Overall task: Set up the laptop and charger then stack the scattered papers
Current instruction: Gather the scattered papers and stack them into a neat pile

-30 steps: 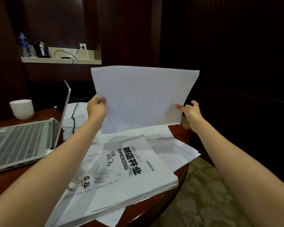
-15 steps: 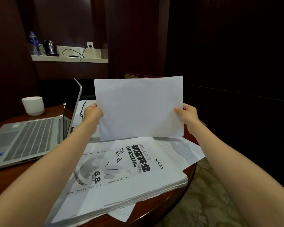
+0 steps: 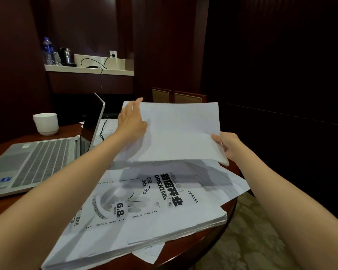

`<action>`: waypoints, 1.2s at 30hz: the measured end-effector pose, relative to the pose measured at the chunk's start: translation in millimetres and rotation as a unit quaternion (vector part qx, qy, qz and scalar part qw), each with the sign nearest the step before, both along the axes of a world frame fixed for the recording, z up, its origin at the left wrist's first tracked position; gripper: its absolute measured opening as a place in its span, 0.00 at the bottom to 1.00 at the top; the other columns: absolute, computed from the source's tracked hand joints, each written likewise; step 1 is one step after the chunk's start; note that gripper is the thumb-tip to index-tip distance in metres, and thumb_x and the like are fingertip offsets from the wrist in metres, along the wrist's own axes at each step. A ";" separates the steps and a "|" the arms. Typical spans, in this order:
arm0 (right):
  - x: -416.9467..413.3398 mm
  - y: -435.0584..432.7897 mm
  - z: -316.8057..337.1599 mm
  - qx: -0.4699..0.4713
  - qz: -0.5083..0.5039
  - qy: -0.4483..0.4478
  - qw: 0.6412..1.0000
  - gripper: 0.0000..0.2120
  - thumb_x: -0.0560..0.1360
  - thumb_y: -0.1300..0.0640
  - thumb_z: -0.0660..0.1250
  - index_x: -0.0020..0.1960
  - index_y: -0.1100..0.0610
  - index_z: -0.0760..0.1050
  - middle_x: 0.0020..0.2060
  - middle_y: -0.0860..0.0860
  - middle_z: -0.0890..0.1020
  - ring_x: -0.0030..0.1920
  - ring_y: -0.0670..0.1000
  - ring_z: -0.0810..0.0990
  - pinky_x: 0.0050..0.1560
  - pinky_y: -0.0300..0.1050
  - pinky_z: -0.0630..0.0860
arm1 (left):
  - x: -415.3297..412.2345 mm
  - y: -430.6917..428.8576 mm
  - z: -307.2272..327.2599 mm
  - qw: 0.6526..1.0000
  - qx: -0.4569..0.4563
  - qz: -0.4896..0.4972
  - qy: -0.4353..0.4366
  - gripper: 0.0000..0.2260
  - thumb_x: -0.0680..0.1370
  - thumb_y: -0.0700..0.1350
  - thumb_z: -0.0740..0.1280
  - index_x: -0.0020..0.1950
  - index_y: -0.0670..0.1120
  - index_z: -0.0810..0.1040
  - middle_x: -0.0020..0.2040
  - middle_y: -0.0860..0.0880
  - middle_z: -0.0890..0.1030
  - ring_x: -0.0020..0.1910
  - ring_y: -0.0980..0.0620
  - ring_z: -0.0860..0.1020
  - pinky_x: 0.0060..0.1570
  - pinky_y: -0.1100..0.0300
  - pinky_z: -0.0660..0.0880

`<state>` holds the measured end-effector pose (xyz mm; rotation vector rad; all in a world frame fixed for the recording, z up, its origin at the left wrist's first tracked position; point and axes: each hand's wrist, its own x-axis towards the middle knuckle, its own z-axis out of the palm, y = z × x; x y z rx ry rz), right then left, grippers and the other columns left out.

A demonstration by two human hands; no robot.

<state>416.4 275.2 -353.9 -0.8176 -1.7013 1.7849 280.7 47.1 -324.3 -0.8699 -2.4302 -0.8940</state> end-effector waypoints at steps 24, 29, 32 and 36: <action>4.2 -33.4 -19.3 0.107 0.265 -0.175 0.942 0.23 0.76 0.54 0.67 0.69 0.58 0.67 0.54 0.53 0.79 0.40 0.49 0.80 0.34 0.37 0.78 | 13.3 -22.6 -26.4 0.918 -0.266 -0.100 -0.275 0.08 0.79 0.41 0.61 0.51 0.50 0.79 0.38 0.52 0.75 0.34 0.55 0.71 0.33 0.66 0.68; -1.2 -38.6 -29.0 0.190 0.209 -0.208 0.936 0.19 0.73 0.56 0.71 0.61 0.61 0.75 0.43 0.52 0.79 0.36 0.49 0.76 0.36 0.38 0.75 | 10.7 -23.5 -36.6 0.909 -0.275 -0.081 -0.303 0.06 0.79 0.40 0.62 0.50 0.49 0.76 0.39 0.51 0.74 0.36 0.54 0.72 0.45 0.59 0.72; -3.6 -43.4 -31.9 0.202 0.189 -0.210 0.938 0.15 0.72 0.57 0.72 0.56 0.62 0.78 0.41 0.52 0.79 0.34 0.49 0.75 0.32 0.35 0.74 | 8.7 -24.6 -37.6 0.905 -0.286 -0.076 -0.305 0.06 0.78 0.40 0.64 0.52 0.49 0.76 0.38 0.51 0.73 0.35 0.54 0.72 0.47 0.58 0.73; -7.2 -48.5 -34.2 0.215 0.162 -0.213 0.939 0.11 0.72 0.58 0.72 0.51 0.62 0.78 0.36 0.52 0.79 0.32 0.48 0.75 0.31 0.35 0.75 | 6.4 -22.8 -40.1 0.905 -0.305 -0.067 -0.290 0.06 0.76 0.38 0.65 0.51 0.48 0.76 0.38 0.50 0.74 0.34 0.55 0.73 0.38 0.63 0.73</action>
